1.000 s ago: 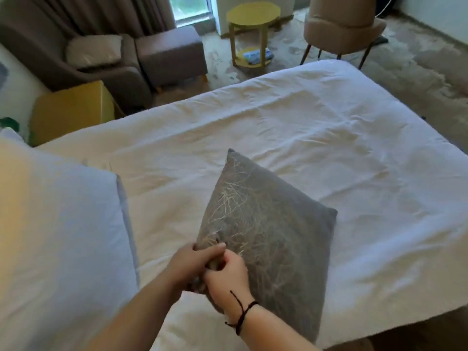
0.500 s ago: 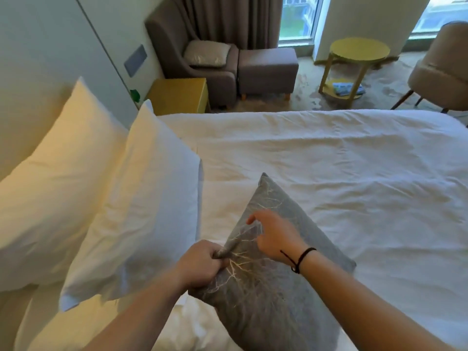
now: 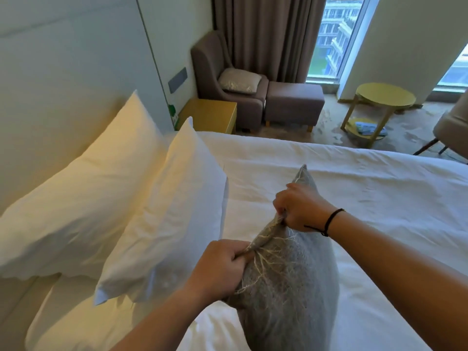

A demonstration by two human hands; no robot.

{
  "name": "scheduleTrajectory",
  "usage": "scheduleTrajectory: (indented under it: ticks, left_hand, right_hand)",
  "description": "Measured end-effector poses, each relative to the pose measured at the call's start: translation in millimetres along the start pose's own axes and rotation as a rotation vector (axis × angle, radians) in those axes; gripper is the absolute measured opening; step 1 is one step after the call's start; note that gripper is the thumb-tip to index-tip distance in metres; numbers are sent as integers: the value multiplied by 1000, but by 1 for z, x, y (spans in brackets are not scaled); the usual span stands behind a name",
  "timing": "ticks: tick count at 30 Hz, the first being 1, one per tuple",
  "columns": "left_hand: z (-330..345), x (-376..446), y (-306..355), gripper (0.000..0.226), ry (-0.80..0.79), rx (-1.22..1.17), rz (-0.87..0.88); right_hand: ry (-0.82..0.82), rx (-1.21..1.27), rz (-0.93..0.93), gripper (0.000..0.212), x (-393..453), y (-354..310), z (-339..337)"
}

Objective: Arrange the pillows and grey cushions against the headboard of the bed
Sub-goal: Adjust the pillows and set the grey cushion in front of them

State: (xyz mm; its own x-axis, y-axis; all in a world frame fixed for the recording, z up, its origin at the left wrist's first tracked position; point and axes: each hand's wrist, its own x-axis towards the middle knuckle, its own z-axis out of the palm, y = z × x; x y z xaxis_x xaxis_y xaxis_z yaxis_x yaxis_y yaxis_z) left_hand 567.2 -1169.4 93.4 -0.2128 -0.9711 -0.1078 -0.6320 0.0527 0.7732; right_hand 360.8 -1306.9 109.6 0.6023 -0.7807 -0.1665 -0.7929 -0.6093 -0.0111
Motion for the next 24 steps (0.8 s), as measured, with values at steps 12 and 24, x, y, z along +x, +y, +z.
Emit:
scheduleTrajectory:
  ticks: [12,24]
  left_hand:
    - [-114,69,-99,26,220,113,-178]
    - [-118,-19,-298,64,125,48,-499]
  right_hand:
    - [104,233,132,22,161,-126,-32]
    - [-16,599,623,34,218,-222,79]
